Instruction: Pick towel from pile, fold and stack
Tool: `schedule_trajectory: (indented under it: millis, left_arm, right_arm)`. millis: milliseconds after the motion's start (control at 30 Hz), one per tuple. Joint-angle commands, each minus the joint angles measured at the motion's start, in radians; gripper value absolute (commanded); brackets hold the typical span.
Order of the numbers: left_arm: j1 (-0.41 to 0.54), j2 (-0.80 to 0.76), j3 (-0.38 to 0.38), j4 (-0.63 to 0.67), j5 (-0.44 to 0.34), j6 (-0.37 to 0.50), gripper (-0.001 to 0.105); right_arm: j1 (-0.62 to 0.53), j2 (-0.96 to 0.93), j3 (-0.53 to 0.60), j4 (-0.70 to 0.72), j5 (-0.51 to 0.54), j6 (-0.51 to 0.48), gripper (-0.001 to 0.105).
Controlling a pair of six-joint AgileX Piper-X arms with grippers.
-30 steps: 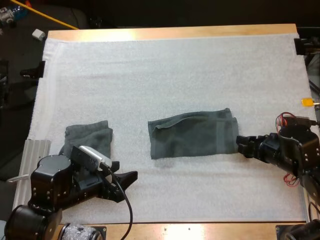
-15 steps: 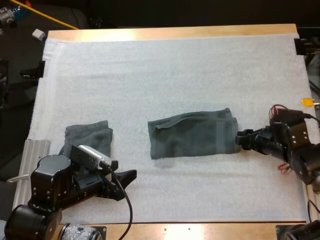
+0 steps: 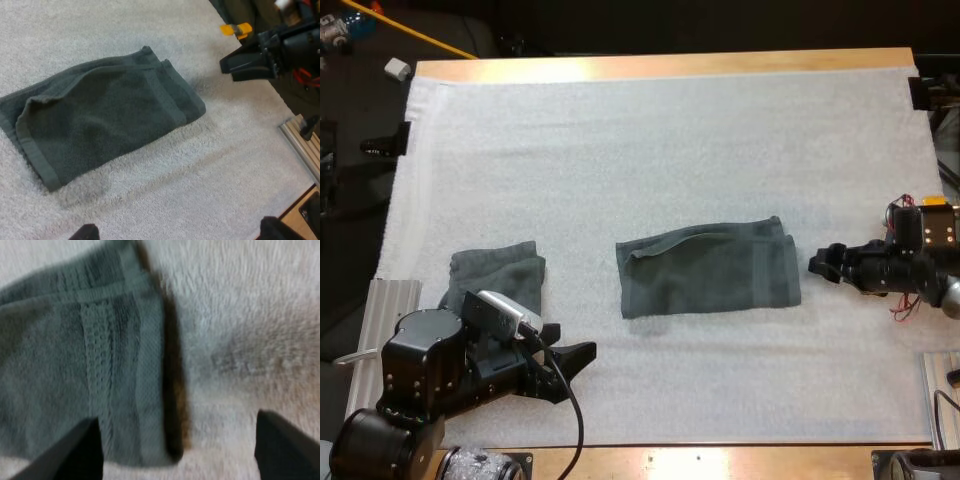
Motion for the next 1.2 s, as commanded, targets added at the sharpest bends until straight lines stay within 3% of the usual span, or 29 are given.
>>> schedule_trajectory:
  millis: [0, 167, 233, 400, 700, 1000, 1167]
  left_arm:
    - [0.001, -0.006, -0.007, -0.002, 0.007, -0.016, 0.062]
    - [0.004, -0.004, -0.008, -0.004, 0.006, -0.025, 0.062]
    - [0.0, -0.003, -0.006, -0.003, -0.001, -0.019, 0.062]
    - [0.001, -0.002, -0.007, 0.001, -0.008, -0.021, 0.062]
    - [0.001, 0.002, -0.007, 0.003, -0.005, -0.021, 0.062]
    - [0.001, 0.0, -0.006, 0.004, -0.001, -0.025, 0.062]
    - [-0.001, -0.002, -0.007, -0.006, 0.01, -0.022, 0.062]
  right_arm:
    - [-0.041, 0.091, -0.008, -0.029, -0.124, -0.027, 0.063]
    - [-0.06, 0.184, -0.01, -0.059, -0.201, -0.035, 0.063]
    - [-0.052, 0.157, -0.007, -0.056, -0.16, -0.032, 0.063]
    - [-0.048, 0.225, -0.01, -0.115, -0.199, -0.017, 0.063]
    - [0.021, 0.325, -0.009, -0.194, -0.247, 0.067, 0.063]
    - [0.153, 0.385, -0.01, -0.272, -0.221, 0.207, 0.062]
    - [0.131, 0.371, -0.015, -0.247, -0.238, 0.189, 0.057]
